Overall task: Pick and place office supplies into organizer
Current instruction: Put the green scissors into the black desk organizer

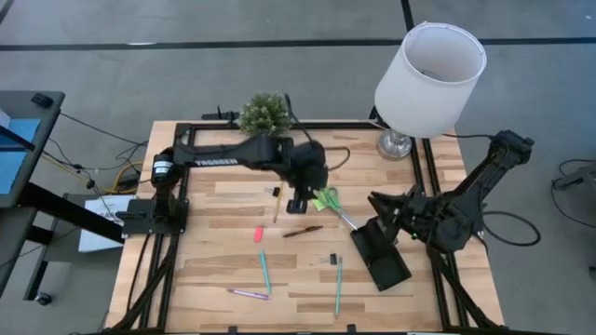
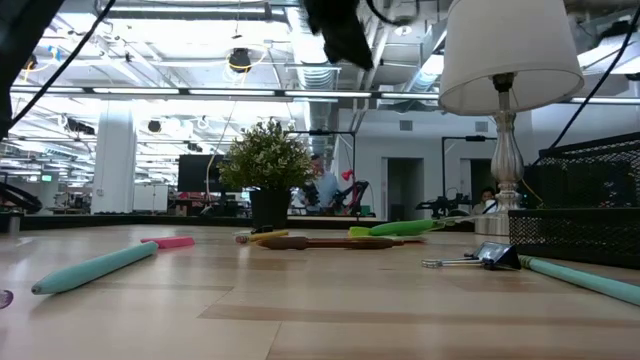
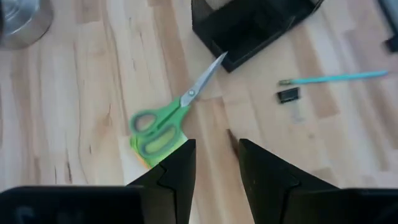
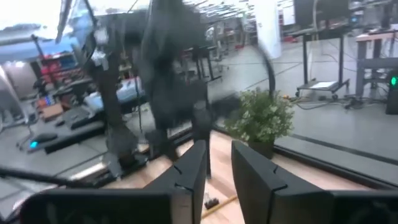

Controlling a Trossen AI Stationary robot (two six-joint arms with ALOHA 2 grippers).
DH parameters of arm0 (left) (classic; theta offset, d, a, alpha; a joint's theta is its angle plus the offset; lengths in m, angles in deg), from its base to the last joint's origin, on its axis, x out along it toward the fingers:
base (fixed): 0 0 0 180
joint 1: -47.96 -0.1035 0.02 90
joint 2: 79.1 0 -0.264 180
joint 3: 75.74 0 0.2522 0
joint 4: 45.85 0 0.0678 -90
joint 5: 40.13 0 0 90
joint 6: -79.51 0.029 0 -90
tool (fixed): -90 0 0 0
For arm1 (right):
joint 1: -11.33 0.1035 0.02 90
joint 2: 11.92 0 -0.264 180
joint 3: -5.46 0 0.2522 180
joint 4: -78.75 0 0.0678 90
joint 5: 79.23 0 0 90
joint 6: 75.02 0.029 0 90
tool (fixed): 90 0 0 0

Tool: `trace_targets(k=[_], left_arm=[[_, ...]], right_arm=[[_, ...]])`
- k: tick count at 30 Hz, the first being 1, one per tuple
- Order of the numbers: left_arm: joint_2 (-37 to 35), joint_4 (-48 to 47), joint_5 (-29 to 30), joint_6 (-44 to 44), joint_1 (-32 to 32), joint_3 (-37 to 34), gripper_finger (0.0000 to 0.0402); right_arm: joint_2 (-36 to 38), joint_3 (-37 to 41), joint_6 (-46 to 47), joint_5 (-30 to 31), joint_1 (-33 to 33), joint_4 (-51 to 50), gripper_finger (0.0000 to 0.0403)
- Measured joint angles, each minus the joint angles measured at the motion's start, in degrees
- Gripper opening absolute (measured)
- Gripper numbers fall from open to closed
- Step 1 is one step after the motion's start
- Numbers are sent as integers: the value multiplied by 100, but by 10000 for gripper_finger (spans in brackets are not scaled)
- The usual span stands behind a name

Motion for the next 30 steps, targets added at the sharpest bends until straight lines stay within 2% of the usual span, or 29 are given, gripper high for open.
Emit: trace_targets(k=[7, 16, 20, 23, 26, 30], left_arm=[[0, 1951, 4, 686, 165, -1595, 112], [0, 3607, -6, 557, 37, -2674, 112], [186, 4045, -19, 562, -29, -2798, 112], [614, 4020, -7, 540, -47, -2667, 112], [956, 3681, 224, 300, -90, -2416, 112], [1170, 3338, 242, 292, -210, -2203, 112]], right_arm=[[0, -326, -155, -1, -302, -3, 83], [-2, -358, -296, -6, -441, -4, 82], [-2, -358, -296, -12, -507, -2, 82], [0, -360, -294, -13, -586, 2, 82], [0, -362, -263, -16, -636, 136, 82], [-2, -363, -254, -19, -654, 219, 82]])
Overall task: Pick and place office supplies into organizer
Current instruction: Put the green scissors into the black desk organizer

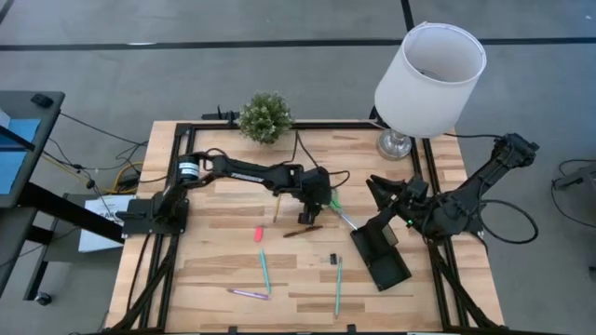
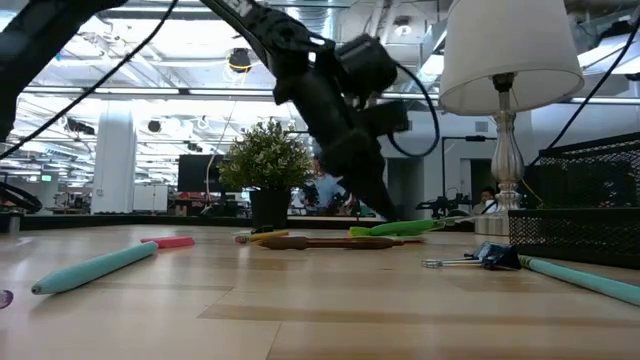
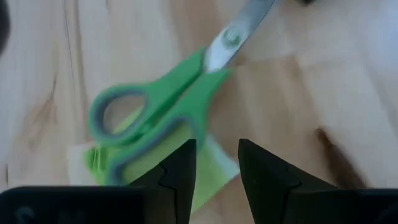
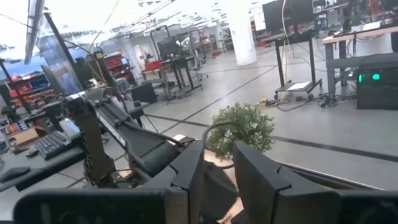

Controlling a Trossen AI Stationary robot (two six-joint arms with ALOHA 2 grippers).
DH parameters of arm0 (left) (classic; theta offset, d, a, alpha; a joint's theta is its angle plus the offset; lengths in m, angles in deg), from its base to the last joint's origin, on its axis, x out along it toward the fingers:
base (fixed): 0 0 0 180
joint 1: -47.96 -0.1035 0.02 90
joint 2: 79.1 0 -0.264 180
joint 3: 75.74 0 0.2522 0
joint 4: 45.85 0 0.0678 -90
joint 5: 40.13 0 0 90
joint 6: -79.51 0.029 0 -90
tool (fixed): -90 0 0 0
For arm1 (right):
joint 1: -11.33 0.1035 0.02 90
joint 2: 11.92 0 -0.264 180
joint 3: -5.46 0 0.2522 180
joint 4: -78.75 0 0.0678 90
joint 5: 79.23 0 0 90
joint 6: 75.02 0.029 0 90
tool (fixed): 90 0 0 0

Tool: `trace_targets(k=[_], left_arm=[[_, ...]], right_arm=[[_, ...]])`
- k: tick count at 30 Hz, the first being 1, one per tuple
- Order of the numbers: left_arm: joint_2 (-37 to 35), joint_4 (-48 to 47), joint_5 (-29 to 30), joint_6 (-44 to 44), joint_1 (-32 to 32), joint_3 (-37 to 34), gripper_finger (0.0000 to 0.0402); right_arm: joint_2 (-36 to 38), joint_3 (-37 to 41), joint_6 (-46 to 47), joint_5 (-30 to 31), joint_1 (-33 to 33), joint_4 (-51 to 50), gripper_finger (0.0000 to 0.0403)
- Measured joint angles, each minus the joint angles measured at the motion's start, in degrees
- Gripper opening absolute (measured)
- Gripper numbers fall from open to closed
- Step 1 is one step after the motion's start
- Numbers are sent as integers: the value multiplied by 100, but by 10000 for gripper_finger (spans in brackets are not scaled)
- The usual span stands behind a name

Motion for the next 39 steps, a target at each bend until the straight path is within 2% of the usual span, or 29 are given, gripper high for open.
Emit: trace_targets(k=[16, 20, 23, 28, 32, 37, 39], left_arm=[[287, 231, 94, 419, -57, 16, 112], [375, 95, 142, 251, -75, 34, 109], [379, 153, 155, 168, -75, -81, 86], [257, -99, 171, 195, -75, 29, 17], [168, -1113, 353, 477, -58, 606, 17], [-58, -2615, 731, 1034, 107, 1868, 10], [-38, -3107, 1063, 1356, 225, 2427, 10]], right_arm=[[0, 0, -42, 0, 2, 19, 82], [-2, 2, -45, 0, 0, 15, 82], [-2, 2, -46, 0, 0, 15, 82], [-2, 4, -48, 4, 0, 12, 82], [-2, 4, -48, 6, 0, 32, 82], [-2, 4, -165, -17, 2, 39, 82], [-2, 5, -309, -158, 36, 65, 82]])
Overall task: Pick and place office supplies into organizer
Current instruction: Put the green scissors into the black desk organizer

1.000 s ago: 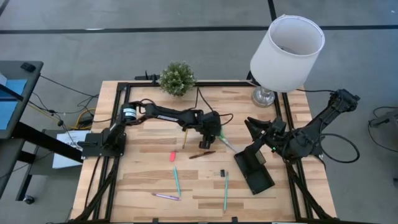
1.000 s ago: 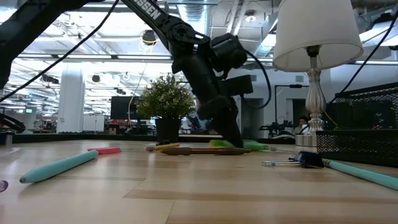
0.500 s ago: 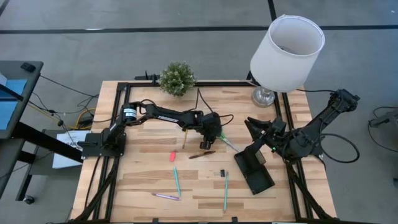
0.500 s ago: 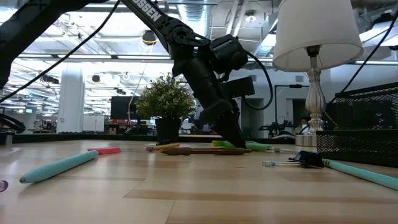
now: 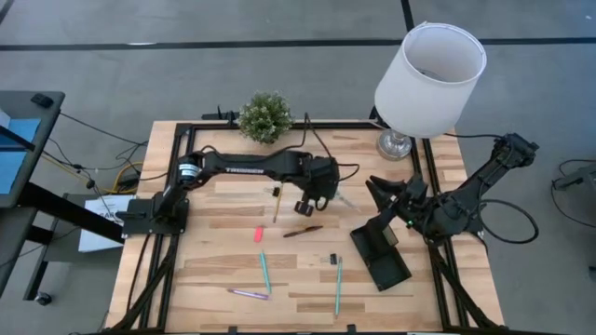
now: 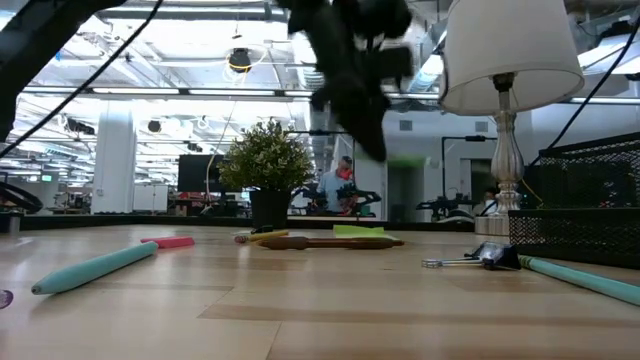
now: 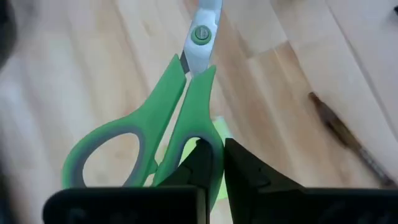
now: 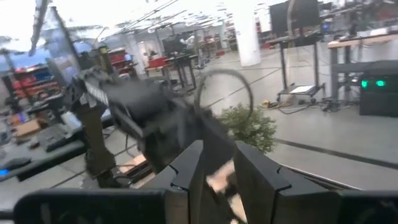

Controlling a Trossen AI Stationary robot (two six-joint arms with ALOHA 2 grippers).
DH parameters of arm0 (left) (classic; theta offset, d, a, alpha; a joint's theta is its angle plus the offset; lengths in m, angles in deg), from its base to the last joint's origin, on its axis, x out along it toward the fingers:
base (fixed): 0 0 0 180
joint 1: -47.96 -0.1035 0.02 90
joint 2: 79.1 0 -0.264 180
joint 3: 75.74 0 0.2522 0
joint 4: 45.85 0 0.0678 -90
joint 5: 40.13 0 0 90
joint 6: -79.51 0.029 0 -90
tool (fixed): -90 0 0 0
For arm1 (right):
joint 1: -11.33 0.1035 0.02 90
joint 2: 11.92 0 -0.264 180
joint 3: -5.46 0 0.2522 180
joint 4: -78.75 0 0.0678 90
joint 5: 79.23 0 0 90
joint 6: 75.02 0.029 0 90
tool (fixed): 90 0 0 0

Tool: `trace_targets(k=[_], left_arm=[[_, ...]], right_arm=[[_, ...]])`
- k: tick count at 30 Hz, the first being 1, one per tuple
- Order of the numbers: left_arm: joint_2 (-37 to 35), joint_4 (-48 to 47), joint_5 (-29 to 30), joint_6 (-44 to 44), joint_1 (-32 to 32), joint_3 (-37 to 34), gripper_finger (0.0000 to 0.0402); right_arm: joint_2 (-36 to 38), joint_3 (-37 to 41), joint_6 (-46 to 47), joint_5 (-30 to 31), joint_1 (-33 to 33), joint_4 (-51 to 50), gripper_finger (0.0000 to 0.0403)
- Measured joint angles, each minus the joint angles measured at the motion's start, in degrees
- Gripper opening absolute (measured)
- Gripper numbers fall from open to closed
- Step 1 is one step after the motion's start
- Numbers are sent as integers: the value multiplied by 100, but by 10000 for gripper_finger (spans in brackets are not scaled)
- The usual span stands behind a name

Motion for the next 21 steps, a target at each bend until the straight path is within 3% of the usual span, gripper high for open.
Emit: trace_targets(k=[6, 10, 12, 15, 21], left_arm=[[-27, -323, 2448, 1753, 545, 935, 10], [-7, 73, 3370, 2257, 812, 1087, 10], [-11, 292, 3755, 2554, 940, 1090, 10], [-11, 654, 4183, 3105, 1136, 1081, 10], [-11, 1374, 4203, 3920, 1514, 1083, 10]], right_arm=[[148, 2, -54, 243, 335, 875, 82], [396, 2, -181, 653, 871, 1400, 82], [478, 2, -151, 1034, 1165, 1512, 82], [657, 2, -281, 1065, 1519, 1471, 82], [1034, 2, -355, 1070, 1800, 1464, 82]])
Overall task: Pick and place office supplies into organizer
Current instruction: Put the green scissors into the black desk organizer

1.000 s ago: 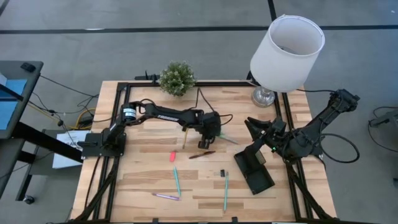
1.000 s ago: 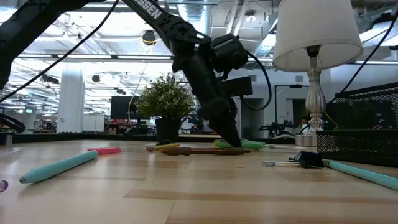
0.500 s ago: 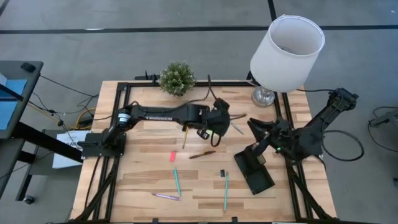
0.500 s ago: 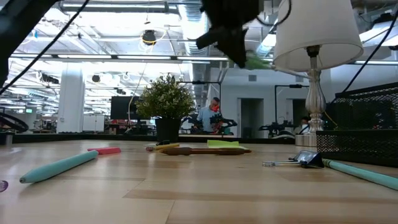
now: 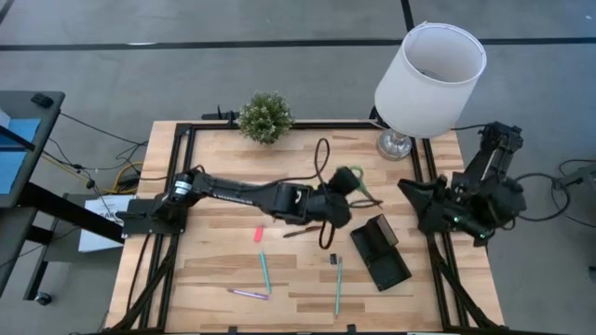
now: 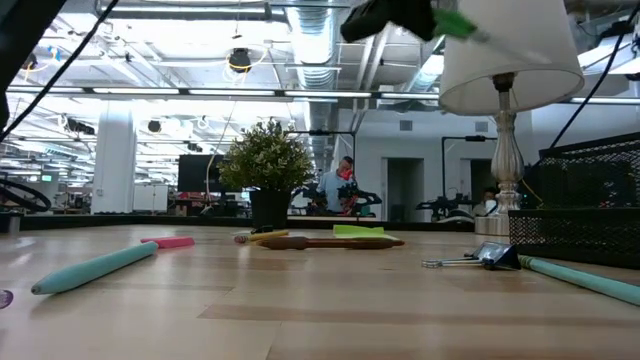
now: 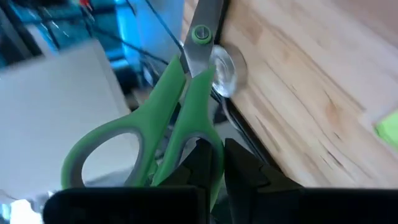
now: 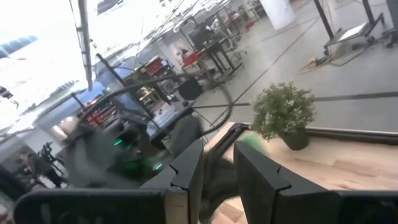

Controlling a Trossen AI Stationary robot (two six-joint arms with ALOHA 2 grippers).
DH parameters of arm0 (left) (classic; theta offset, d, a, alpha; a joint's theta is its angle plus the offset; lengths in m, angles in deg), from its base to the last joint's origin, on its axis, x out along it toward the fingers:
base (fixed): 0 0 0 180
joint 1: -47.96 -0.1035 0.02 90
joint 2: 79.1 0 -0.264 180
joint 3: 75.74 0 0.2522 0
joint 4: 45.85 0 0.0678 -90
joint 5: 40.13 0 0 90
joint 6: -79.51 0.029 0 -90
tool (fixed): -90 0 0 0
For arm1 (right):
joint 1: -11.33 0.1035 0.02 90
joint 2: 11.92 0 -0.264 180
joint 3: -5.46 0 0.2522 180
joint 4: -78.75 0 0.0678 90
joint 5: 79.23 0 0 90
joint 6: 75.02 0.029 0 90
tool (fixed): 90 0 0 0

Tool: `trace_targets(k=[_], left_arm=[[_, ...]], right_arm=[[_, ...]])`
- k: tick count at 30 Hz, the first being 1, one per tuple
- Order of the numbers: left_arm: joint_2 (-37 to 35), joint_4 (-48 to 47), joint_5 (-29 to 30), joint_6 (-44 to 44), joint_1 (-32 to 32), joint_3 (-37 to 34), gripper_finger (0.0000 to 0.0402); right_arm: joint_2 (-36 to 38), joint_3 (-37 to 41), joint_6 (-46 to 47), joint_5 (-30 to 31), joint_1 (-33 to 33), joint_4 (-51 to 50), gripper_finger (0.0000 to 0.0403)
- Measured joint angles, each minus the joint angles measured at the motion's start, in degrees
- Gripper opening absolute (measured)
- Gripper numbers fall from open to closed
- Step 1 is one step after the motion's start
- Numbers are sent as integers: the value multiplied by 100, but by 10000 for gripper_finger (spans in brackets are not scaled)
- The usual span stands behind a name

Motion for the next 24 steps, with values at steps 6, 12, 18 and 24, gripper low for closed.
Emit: trace_targets(k=[6, 12, 18, 24], left_arm=[[11, 471, -1092, 1150, 219, -189, 10], [8, 2138, -576, 1958, 223, -993, 10], [31, 2793, -475, 2916, 107, -1690, 10], [31, 3564, -318, 2977, 31, -2028, 10]], right_arm=[[345, 0, -70, -330, -260, 9, 82], [722, 0, 113, -2589, -646, 45, 82], [705, 0, 223, -3546, -1147, -37, 82], [708, 0, 233, -3757, -1198, -19, 82]])
